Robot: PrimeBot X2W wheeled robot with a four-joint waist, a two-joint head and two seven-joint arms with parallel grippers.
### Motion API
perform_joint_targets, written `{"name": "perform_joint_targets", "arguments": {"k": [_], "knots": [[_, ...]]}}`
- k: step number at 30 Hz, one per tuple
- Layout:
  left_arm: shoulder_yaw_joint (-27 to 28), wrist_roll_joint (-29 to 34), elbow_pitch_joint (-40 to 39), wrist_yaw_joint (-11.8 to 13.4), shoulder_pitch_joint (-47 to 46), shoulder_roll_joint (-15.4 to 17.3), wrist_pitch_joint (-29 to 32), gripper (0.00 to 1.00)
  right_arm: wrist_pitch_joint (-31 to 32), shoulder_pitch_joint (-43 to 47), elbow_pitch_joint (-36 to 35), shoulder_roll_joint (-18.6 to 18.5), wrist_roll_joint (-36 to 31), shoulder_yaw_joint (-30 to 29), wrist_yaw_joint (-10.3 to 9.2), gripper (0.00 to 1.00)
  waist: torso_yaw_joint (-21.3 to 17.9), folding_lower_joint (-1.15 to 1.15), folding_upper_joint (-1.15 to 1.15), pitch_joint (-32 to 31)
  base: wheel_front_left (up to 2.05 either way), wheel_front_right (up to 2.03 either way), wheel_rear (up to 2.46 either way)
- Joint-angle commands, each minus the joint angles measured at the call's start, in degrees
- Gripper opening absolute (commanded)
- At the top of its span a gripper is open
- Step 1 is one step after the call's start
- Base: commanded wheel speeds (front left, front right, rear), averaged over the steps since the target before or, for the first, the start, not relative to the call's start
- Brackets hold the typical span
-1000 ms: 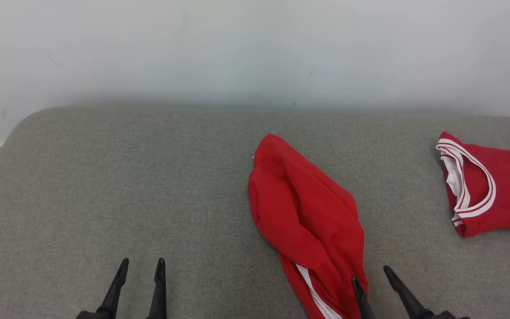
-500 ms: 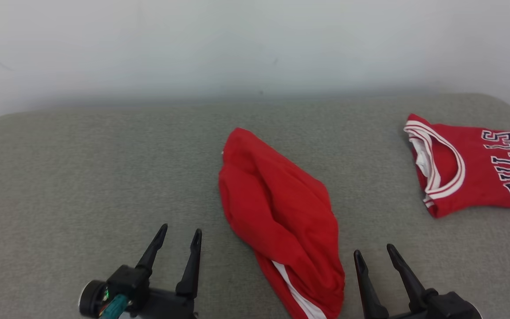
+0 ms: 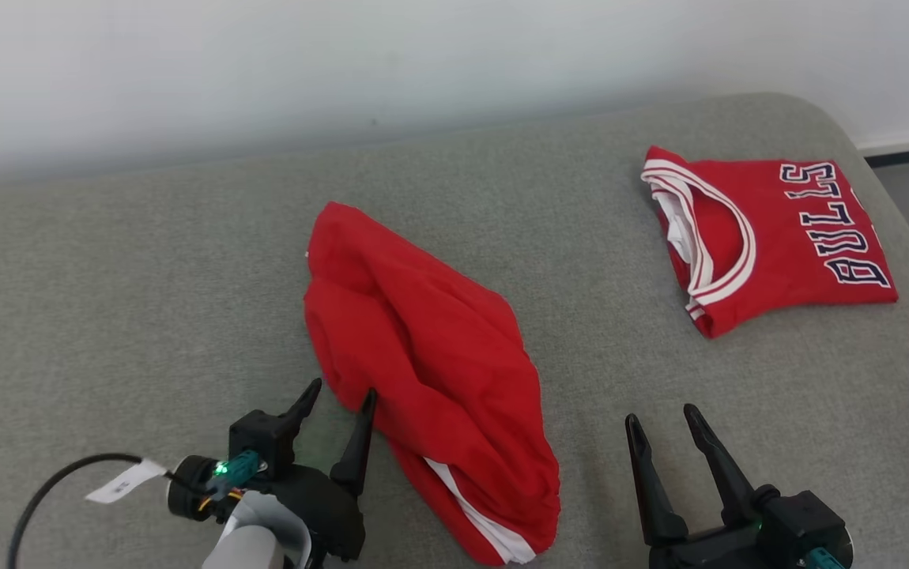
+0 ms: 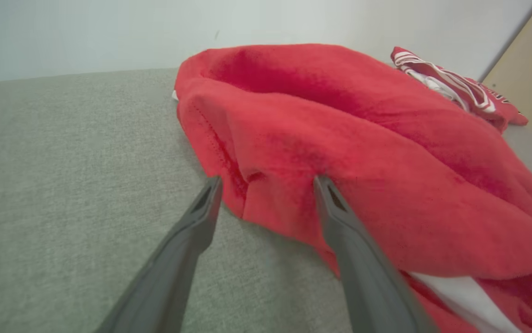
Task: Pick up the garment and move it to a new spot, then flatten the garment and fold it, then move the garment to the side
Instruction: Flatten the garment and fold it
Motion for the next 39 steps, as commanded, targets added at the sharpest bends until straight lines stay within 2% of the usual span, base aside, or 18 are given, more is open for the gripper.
{"name": "perform_joint_targets", "arguments": {"k": [1, 5, 6, 7, 8, 14, 20, 24, 28, 33, 39], "knots": [[-1.39, -1.18, 1.93, 0.12, -1.41, 0.21, -0.2, 1.0, 0.04, -0.37, -0.01, 0.07, 0.34, 0.08, -0.12, 1.0, -1.71, -0.01, 0.0, 1.75, 0.0, 0.0, 0.0], [-4.53, -4.75, 4.07, 0.12, -3.77, -0.01, -0.2, 1.0, 0.04, -0.61, -0.02, 0.07, 0.25, 0.02, -0.12, 1.0, -1.83, -0.01, 0.0, 2.23, 0.0, 0.0, 0.0], [-5.37, -5.52, 4.48, 0.12, -4.27, 0.05, -0.2, 0.84, 0.04, -0.66, 0.05, 0.06, 0.2, -0.02, -0.12, 1.0, -1.78, -0.01, 0.0, 2.25, 0.0, 0.0, 0.0], [-6.19, -6.11, 4.97, 0.12, -4.84, 0.12, -0.2, 0.31, 0.04, -0.8, 0.19, 0.07, 0.14, 0.0, -0.12, 1.0, -1.7, -0.01, 0.0, 2.24, 0.0, 0.0, 0.0], [-6.87, -6.97, 5.22, 0.12, -5.27, 0.17, -0.2, 0.0, 0.04, -0.93, 0.29, 0.07, 0.06, 0.0, -0.12, 1.0, -1.54, -0.01, 0.0, 2.2, 0.0, 0.0, 0.0], [-9.12, -9.18, 5.85, 0.12, -5.96, 1.35, -0.2, 0.0, 0.04, -0.97, 0.29, 0.07, -0.12, -0.01, -0.12, 1.0, 0.07, -0.01, 0.0, 1.77, 0.0, 0.0, 0.0], [-7.02, -7.44, 0.39, 0.12, -2.51, 2.94, -0.2, 0.0, 0.04, 0.69, 0.32, 0.07, -0.03, -0.86, -0.12, 1.0, 3.7, -0.01, 0.0, 0.02, 0.0, 0.0, 0.0], [-2.72, -5.33, -7.15, 0.12, 3.05, 4.12, -0.2, 0.0, 0.04, 1.62, 0.5, 0.06, -0.05, -0.95, -0.12, 1.0, 6.78, -0.01, 0.0, -1.37, 0.0, 0.0, 0.0], [-0.75, -3.25, -13.33, 0.17, 10.02, 5.87, -0.2, 0.0, 0.04, 2.61, 0.71, 0.05, 0.01, -0.93, -0.12, 1.0, 9.67, -0.01, 0.0, -2.5, 0.0, 0.0, 0.0], [-0.42, -1.99, -18.84, 0.97, 17.76, 6.44, -0.2, 0.0, 0.04, 2.42, 0.94, 0.04, -0.32, -1.55, -0.12, 1.0, 12.37, -0.01, 0.0, -2.94, 0.0, 0.0, 0.0], [-1.6, -2.73, -22.86, 2.32, 23.56, 6.18, 1.37, 0.0, 0.04, 2.37, 1.32, 0.03, -0.69, -1.56, -0.12, 1.0, 13.44, -0.01, 0.0, -2.68, 0.0, 0.0, 0.0]]}}
